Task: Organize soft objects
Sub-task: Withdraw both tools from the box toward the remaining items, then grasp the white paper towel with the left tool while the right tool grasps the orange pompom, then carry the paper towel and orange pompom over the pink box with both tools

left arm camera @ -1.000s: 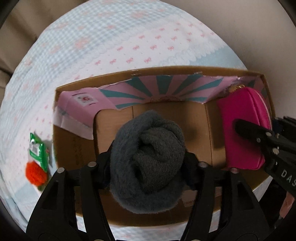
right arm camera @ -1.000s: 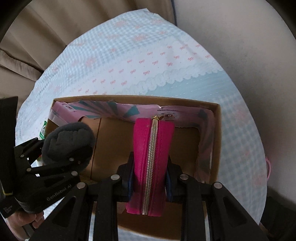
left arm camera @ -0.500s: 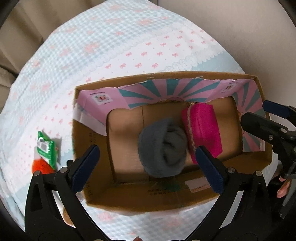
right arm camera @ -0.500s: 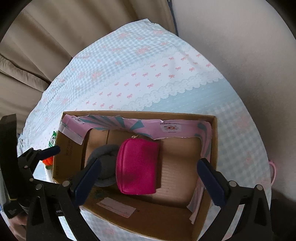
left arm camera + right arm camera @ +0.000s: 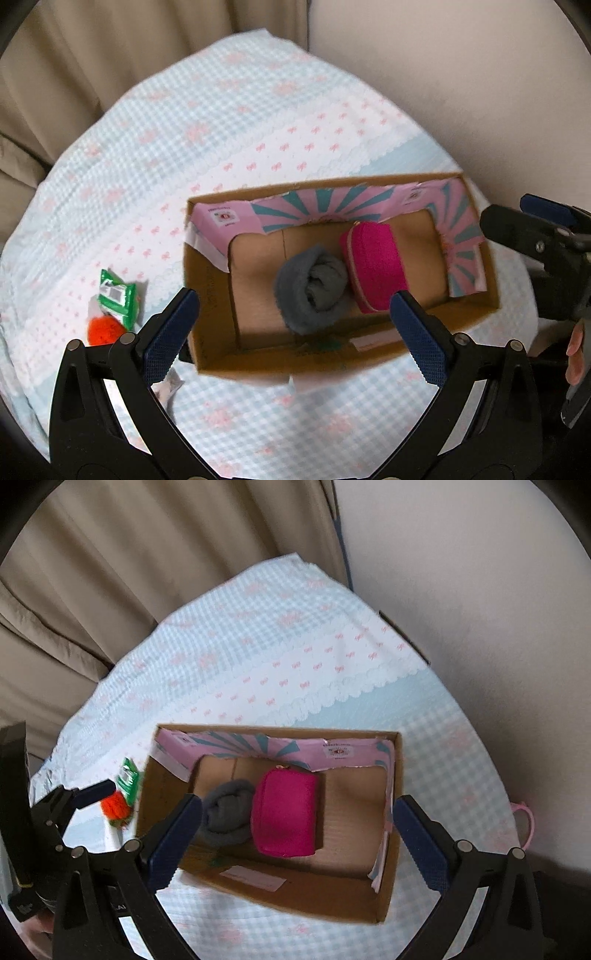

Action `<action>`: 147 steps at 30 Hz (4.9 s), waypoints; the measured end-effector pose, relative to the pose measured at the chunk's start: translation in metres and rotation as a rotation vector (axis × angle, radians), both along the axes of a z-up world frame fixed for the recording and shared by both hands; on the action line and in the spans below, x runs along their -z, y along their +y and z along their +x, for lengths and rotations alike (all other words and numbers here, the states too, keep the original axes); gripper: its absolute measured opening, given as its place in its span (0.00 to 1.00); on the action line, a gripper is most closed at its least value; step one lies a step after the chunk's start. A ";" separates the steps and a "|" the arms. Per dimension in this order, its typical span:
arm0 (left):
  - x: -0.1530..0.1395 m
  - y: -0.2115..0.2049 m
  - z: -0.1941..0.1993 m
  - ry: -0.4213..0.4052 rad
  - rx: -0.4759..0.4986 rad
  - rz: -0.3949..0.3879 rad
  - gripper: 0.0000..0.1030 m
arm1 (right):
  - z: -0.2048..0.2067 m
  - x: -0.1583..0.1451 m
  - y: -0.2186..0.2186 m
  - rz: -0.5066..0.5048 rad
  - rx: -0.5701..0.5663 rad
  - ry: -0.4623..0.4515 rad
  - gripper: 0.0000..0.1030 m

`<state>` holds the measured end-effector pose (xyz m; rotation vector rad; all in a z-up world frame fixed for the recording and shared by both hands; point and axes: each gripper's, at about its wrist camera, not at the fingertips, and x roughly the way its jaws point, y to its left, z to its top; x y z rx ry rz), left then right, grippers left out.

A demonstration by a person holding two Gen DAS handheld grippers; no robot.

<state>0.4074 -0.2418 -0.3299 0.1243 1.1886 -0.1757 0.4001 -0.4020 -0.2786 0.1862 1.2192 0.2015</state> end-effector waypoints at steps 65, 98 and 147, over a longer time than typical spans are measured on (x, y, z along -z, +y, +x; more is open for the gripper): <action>0.054 0.406 -0.179 -0.168 -0.194 -0.239 0.99 | -0.156 -0.011 0.373 0.040 0.042 -0.209 1.00; 0.200 0.378 -0.118 -0.215 -0.112 -0.037 0.49 | -0.044 0.186 0.434 0.136 -0.115 0.036 0.54; -0.129 0.289 -0.138 -0.314 -0.178 -0.215 0.12 | -0.132 -0.138 0.280 0.060 0.061 -0.264 0.37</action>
